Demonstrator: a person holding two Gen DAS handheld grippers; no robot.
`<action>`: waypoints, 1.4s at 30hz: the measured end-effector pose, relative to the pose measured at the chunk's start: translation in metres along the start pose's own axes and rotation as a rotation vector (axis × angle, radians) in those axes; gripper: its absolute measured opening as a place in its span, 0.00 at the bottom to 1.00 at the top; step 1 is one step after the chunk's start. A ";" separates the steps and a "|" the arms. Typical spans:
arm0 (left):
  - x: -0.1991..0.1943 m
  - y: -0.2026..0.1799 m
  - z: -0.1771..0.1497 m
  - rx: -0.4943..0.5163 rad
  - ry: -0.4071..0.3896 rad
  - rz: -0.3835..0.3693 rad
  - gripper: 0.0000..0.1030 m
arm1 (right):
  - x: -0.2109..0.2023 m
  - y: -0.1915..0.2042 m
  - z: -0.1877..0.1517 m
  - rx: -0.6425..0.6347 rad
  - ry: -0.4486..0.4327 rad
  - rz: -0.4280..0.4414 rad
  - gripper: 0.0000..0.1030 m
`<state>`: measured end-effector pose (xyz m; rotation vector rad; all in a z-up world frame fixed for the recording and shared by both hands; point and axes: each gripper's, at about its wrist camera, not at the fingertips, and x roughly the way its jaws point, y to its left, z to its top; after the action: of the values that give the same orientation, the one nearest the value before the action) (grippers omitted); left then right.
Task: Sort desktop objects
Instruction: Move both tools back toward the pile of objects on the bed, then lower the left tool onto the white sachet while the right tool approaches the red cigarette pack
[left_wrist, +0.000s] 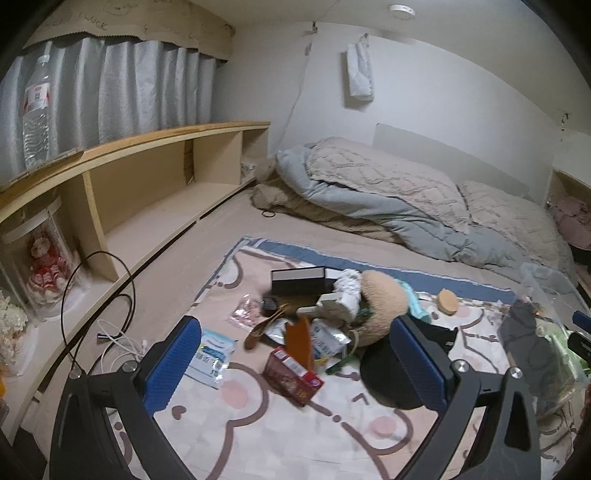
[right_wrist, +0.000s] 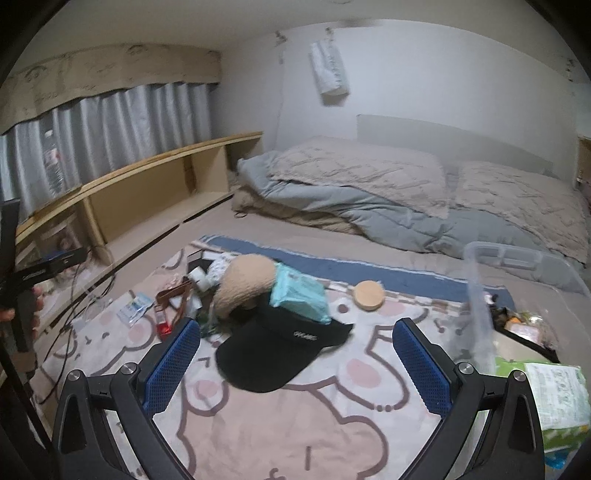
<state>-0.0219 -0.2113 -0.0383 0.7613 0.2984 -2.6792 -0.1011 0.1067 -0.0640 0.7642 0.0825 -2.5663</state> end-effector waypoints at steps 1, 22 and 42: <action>0.003 0.003 -0.001 -0.004 0.007 0.006 1.00 | 0.002 0.005 0.000 -0.008 0.007 0.016 1.00; 0.055 0.057 -0.027 -0.040 0.131 0.140 1.00 | 0.111 0.118 -0.004 -0.179 0.187 0.127 1.00; 0.152 0.122 -0.082 -0.018 0.278 0.142 1.00 | 0.247 0.161 -0.020 -0.118 0.273 0.025 1.00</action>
<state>-0.0587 -0.3401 -0.2020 1.1086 0.3227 -2.4348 -0.2022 -0.1344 -0.2005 1.0574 0.3049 -2.3943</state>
